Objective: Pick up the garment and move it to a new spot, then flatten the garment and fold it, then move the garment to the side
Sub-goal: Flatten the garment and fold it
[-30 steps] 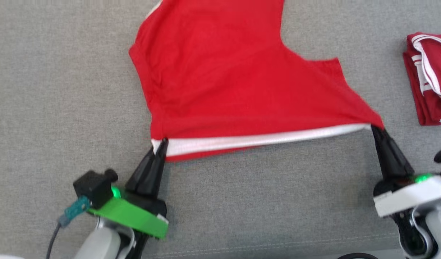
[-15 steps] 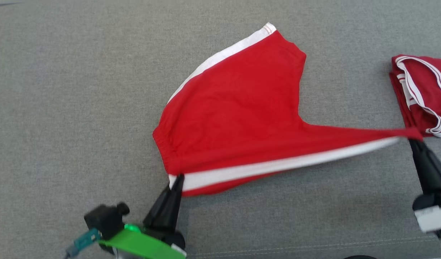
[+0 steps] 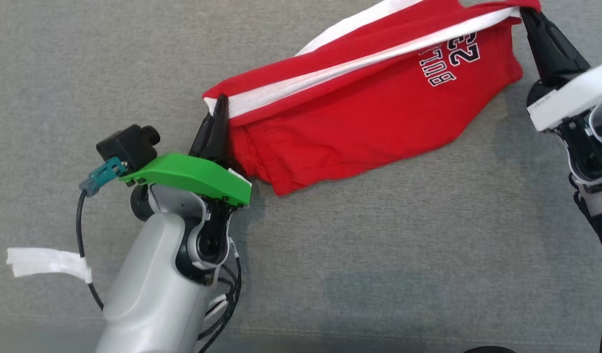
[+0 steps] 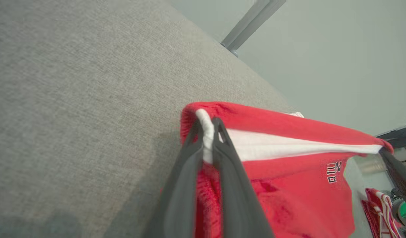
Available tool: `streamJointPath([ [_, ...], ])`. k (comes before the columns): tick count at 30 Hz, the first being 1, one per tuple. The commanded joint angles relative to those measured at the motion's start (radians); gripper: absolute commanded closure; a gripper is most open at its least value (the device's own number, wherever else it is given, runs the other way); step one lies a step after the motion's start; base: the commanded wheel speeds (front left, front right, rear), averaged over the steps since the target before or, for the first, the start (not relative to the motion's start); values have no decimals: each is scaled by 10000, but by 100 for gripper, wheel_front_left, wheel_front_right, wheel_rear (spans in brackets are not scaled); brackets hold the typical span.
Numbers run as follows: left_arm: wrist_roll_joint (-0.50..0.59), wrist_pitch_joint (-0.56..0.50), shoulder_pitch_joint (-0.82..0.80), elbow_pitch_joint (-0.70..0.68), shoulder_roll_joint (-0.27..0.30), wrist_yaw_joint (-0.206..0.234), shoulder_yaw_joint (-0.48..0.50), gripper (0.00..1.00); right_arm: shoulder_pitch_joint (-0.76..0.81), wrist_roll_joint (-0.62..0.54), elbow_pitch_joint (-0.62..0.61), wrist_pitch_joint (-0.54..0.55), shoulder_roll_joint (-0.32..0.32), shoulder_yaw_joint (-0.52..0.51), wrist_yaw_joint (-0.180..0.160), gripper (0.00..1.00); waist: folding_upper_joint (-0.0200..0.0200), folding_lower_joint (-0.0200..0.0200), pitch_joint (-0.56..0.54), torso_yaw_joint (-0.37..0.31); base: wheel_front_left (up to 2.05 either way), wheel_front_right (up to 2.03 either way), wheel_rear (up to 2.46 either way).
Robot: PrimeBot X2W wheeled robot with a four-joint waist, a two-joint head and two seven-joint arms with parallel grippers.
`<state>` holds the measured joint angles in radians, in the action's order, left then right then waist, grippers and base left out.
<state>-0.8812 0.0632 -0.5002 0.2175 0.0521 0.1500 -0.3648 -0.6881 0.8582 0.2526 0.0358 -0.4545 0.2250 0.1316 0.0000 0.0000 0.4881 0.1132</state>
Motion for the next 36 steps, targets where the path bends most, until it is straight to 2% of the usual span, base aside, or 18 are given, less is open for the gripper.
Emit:
streamJointPath([
  [1, -180, 69, -227, 139, 14, 17, -25, 100, -249, -107, 193, 49, -71, 93, -18, 100, 0, 0, 645, 994, 0, 0, 0],
  [7, -887, 363, -1238, 1516, -4, 99, -1134, 100, -1613, -357, 2009, 152, -47, 1007, -14, 100, 0, 0, 466, 1505, 0, 0, 0],
  [13, -1661, 747, -1845, 2317, -1, 90, -2099, 100, -2427, -479, 3347, 58, 106, 1747, -12, 100, 0, 0, 324, 1640, 0, 0, 0],
  [14, -1732, 819, -1917, 2380, -3, 39, -2233, 95, -2530, -511, 3532, 17, 113, 1818, -12, 87, 0, 0, 285, 1636, 0, 0, 0],
  [15, -1777, 876, -2003, 2450, -3, -4, -2378, 66, -2603, -534, 3738, 4, 123, 1886, -12, 52, 0, 0, 239, 1621, 0, 0, 0],
  [16, -1783, 919, -2060, 2543, -5, -51, -2529, 33, -2644, -636, 3884, 8, 118, 2055, -11, 0, 0, 0, 182, 1592, 0, 0, 0],
  [17, -1590, 1013, -2143, 2625, -5, -134, -2715, 0, -2661, -751, 4045, -40, 88, 2166, -11, 0, 0, 0, 120, 1554, 0, 0, 0],
  [20, -1141, 1201, -2203, 2825, 98, -246, -3101, 0, -2713, -1099, 4136, -249, 22, 2543, -11, 0, 0, 0, -83, 1404, 0, 0, 0],
  [22, -724, 1465, -2075, 2716, 379, -160, -3205, 0, -2639, -1178, 3943, -392, -90, 2775, -11, 0, 0, 0, -253, 1281, 0, 0, 0],
  [25, 2, 1865, -1656, 2023, 835, 151, -3125, 0, -2479, -1398, 3505, -398, -430, 3032, -14, 0, 0, 0, -470, 1104, 0, 0, 0],
  [30, 1412, 2032, -529, 12, 1582, 851, -2570, 0, -2264, -1866, 3373, 319, -882, 3036, -12, 0, 0, 0, -489, 1087, 0, 0, 0],
  [33, 2507, 2009, 179, -925, 1625, 1088, -2311, 0, -2124, -1889, 3449, 673, -828, 2817, -11, 0, 0, 0, -319, 1318, 0, 0, 0],
  [36, 3254, 2013, 675, -1309, 1335, 978, -2068, 0, -2098, -1917, 3610, 909, -838, 2584, -12, 0, 0, 0, -159, 1581, 0, 0, 0],
])
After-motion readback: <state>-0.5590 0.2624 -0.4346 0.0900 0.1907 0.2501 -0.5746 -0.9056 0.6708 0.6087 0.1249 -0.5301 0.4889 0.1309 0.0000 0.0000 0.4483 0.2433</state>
